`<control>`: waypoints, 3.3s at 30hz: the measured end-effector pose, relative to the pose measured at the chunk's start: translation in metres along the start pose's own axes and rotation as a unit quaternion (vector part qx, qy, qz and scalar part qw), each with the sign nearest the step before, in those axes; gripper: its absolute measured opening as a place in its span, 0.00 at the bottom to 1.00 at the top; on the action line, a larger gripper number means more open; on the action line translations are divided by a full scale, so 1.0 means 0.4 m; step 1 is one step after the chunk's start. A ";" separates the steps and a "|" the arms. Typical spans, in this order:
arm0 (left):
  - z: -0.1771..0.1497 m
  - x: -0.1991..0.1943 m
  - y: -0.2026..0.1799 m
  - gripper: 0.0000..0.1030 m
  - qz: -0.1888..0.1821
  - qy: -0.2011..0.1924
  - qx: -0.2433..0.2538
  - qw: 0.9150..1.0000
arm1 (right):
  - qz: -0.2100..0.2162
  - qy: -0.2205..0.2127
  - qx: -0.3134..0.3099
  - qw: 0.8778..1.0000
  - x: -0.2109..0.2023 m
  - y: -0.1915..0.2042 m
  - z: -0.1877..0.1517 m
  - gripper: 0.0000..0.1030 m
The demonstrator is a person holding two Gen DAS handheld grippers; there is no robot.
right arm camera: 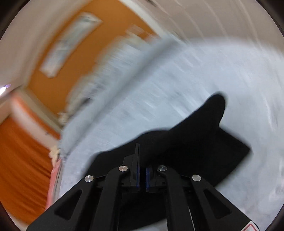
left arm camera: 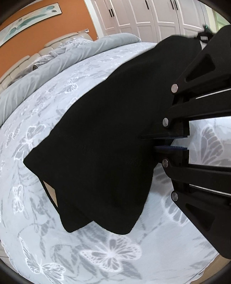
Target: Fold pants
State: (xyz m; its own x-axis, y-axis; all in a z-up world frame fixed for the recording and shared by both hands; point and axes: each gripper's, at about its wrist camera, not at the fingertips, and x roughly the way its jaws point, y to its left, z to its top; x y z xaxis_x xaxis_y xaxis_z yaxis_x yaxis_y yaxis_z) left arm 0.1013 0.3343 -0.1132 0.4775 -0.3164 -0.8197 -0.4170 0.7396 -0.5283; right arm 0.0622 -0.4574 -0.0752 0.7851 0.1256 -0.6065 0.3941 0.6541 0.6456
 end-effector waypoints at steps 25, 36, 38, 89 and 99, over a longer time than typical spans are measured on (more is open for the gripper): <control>0.022 -0.010 0.135 0.04 -0.020 0.025 -0.055 0.998 | -0.119 0.074 0.056 0.988 0.045 -0.145 -0.027 0.09; 0.009 -0.048 0.076 0.11 0.023 -0.011 -0.001 1.000 | -0.070 0.018 0.101 0.992 -0.017 -0.177 0.008 0.58; 0.020 -0.026 0.060 0.12 0.030 -0.009 -0.007 0.999 | -0.104 0.022 0.079 0.991 0.004 -0.179 0.013 0.58; 0.026 -0.048 0.090 0.35 0.030 -0.034 -0.027 0.999 | 0.094 0.186 -0.545 0.812 0.189 0.734 -0.789 0.00; 0.063 -0.044 0.134 0.83 0.020 -0.032 -0.067 0.997 | 0.080 0.145 -0.610 0.775 0.193 0.738 -0.832 0.50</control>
State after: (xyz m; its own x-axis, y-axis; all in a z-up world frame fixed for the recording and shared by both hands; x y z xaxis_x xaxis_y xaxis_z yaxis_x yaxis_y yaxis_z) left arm 0.0901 0.3945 -0.1217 0.5051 -0.2474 -0.8269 -0.5337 0.6634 -0.5245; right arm 0.0801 -0.0064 -0.0861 0.5668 0.3255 -0.7569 -0.5813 0.8090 -0.0874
